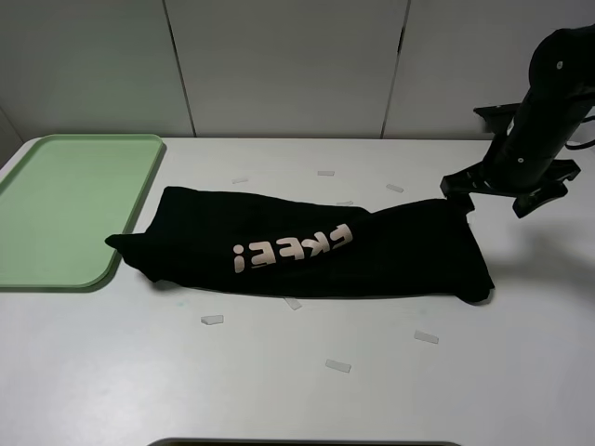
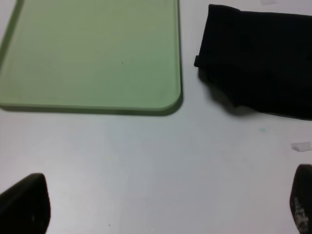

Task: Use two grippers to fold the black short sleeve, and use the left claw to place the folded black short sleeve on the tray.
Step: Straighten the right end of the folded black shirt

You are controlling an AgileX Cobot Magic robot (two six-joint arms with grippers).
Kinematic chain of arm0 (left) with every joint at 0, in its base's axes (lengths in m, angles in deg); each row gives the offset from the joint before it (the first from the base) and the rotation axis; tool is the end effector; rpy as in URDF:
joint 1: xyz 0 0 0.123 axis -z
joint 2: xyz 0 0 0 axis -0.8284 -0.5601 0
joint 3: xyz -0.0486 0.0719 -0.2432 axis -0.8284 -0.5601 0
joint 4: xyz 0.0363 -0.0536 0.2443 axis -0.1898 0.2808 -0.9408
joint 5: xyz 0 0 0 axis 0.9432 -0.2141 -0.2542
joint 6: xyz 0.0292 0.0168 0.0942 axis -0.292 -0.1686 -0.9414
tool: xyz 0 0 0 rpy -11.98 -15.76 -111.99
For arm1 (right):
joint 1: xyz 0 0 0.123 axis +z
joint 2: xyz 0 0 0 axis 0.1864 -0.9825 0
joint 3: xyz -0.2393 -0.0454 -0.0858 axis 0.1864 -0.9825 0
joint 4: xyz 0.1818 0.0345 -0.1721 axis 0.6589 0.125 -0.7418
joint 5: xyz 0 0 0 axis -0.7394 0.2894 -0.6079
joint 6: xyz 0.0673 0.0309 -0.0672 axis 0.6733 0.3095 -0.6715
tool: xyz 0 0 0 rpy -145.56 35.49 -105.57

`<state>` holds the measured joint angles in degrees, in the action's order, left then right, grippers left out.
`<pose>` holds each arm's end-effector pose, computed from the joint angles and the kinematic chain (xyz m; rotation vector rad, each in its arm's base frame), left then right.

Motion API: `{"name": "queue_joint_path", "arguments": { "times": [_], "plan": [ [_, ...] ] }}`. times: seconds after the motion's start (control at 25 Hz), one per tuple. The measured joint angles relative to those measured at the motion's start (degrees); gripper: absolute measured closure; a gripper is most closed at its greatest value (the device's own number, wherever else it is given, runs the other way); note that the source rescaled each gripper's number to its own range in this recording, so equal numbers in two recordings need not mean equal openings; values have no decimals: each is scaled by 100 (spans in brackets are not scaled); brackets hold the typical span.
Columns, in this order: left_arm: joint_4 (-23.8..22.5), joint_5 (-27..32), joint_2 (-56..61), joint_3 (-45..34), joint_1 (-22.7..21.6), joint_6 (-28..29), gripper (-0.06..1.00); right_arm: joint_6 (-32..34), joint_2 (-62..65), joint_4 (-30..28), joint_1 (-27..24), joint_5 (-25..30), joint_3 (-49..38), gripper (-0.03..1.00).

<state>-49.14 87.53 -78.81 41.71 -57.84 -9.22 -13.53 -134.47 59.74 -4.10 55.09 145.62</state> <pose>0.0320 0.0020 0.2700 -0.0948 2.0537 -0.0044 0.3394 0.0331 0.1255 -0.1808 2.9634 -0.0815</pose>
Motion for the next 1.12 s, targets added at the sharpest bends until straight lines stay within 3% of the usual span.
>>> {"name": "queue_joint_path", "arguments": {
  "times": [0.32,0.6,1.12],
  "plan": [
    [0,0,0,0,0,0,-4,-81,-505,245,0,-127,0,-3],
    [0,0,0,0,0,0,-4,-568,-860,699,0,-326,0,-3],
    [0,0,0,0,0,0,-4,-888,-1213,838,-14,-445,75,-3]
  ]
}}
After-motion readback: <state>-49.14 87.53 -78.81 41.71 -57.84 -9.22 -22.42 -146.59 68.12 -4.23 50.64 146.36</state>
